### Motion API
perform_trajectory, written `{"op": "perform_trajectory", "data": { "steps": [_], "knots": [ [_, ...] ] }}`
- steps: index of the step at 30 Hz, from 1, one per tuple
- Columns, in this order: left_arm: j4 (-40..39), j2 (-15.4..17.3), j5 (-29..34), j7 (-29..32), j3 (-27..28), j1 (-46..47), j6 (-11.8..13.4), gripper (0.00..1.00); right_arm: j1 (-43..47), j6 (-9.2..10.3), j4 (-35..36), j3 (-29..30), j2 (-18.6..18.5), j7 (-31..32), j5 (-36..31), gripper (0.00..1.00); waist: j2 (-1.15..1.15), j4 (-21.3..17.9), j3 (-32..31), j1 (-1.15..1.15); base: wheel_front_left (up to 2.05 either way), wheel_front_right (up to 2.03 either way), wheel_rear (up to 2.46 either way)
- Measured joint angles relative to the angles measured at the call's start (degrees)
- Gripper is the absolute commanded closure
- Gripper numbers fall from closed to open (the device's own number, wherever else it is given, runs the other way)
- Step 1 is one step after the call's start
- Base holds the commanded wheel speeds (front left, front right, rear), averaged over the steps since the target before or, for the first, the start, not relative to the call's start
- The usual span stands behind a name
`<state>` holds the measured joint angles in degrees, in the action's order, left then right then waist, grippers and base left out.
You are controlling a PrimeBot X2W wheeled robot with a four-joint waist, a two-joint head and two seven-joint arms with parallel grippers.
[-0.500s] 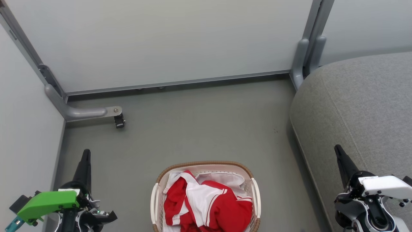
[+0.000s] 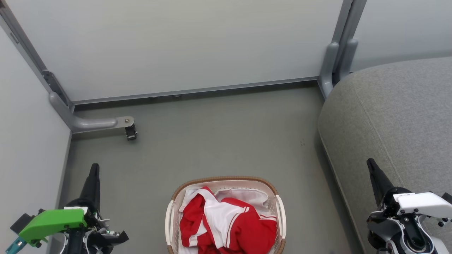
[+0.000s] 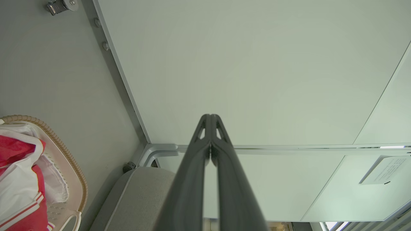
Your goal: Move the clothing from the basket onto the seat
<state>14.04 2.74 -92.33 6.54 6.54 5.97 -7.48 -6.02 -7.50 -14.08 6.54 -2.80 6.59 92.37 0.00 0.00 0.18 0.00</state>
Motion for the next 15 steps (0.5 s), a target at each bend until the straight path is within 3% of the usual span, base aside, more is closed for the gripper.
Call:
{"op": "perform_trajectory", "data": {
  "steps": [3, 4, 15],
  "knots": [
    [0.0, 0.0, 0.0, 0.0, 0.0, 0.0, 0.0, 1.0, 0.0, 0.0, 0.0, 0.0, 0.0, 0.0, 0.0, 1.0, 0.0, 0.0, 0.0, 0.0, 0.0, 0.0, 0.0],
    [0.1, 0.0, 0.0, 0.0, 0.0, 0.0, 0.0, 0.0, 0.0, 0.0, -0.1, 0.0, 0.1, 0.0, 0.0, 0.0, 0.0, 0.0, 0.0, 0.0, 0.0, 0.0, 0.0],
    [2.6, -0.5, 0.4, -1.5, -1.6, -2.9, 0.0, 0.0, 2.7, 0.02, -2.9, -1.4, 1.0, -1.4, -0.4, 0.0, 0.0, 0.0, 0.0, 0.0, 0.0, 0.0, 0.0]
  ]
}}
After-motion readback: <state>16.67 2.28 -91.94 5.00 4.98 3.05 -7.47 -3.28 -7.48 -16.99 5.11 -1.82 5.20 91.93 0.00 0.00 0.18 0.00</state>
